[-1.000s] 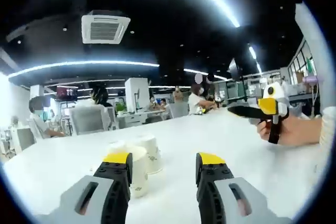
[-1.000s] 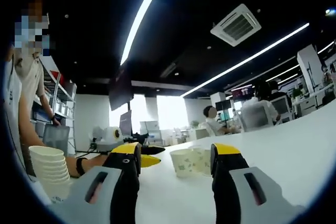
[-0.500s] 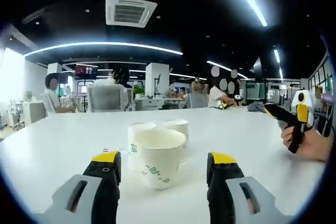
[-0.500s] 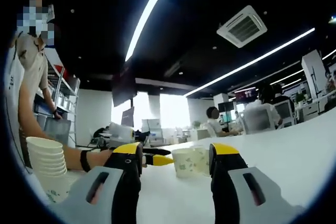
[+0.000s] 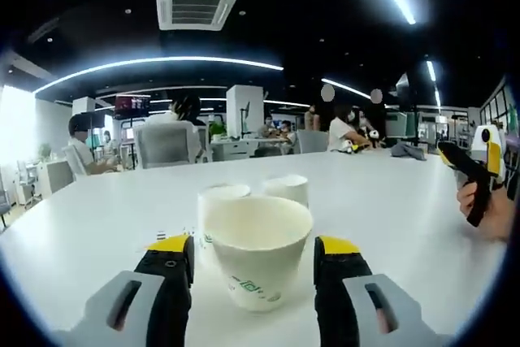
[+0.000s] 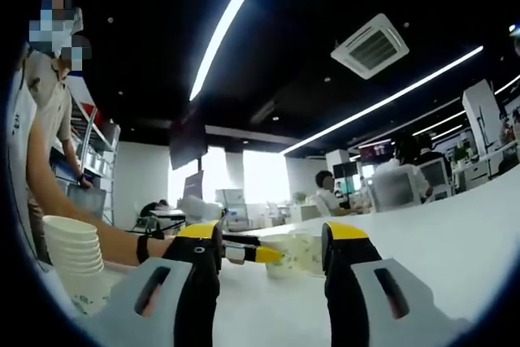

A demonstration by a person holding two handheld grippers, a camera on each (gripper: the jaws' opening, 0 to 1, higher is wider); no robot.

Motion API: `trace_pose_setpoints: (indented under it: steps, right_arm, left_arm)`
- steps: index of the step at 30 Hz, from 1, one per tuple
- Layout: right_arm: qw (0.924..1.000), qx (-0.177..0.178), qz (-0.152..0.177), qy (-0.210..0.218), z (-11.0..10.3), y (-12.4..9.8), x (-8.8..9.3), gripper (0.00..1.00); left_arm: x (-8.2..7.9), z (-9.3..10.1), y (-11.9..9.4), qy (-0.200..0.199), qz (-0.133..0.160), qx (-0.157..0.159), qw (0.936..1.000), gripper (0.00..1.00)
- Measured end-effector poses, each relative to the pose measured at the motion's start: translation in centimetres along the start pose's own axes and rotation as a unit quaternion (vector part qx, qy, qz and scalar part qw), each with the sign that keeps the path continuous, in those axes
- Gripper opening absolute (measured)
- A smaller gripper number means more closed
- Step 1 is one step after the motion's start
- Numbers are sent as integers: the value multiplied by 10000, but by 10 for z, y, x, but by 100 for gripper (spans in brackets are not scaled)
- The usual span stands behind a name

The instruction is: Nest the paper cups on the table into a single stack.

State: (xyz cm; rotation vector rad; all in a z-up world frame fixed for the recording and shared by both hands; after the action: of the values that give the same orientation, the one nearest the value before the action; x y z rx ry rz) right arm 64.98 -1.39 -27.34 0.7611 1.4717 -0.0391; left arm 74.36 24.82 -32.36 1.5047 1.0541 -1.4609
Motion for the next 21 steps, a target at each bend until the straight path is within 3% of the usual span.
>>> trace_pose_setpoints:
  steps: [3, 7, 16, 21]
  right_arm:
    - [10000, 34, 37, 10, 1, -1, -2, 52]
    - [10000, 48, 56, 6, 2, -2, -2, 51]
    - [10000, 20, -45, -80, -1, -1, 1, 51]
    - [9999, 31, -49, -110, 0, -1, 0, 50]
  left_arm:
    - [-2, 0, 1, -11, 21, -4, 10000, 62]
    - [-4, 2, -2, 39, 19, -23, 10000, 49]
    - [-13, 13, -25, -42, 121, 98, 9999, 49]
    - [-31, 34, -47, -382, 481, 422, 9972, 49]
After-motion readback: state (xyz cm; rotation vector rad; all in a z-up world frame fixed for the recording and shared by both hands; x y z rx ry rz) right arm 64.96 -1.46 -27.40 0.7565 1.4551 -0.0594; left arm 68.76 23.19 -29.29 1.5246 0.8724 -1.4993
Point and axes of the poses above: the point that each gripper's makers call its tool centre point, and the gripper's own axes: y roughly forward along the fingers, z roughly to its right, x roughly out of its underside, the point moved 6 cm from there along -y, roughly backward along the fingers, and after that the axes turned 7 degrees about z, right-handed, at the moved point
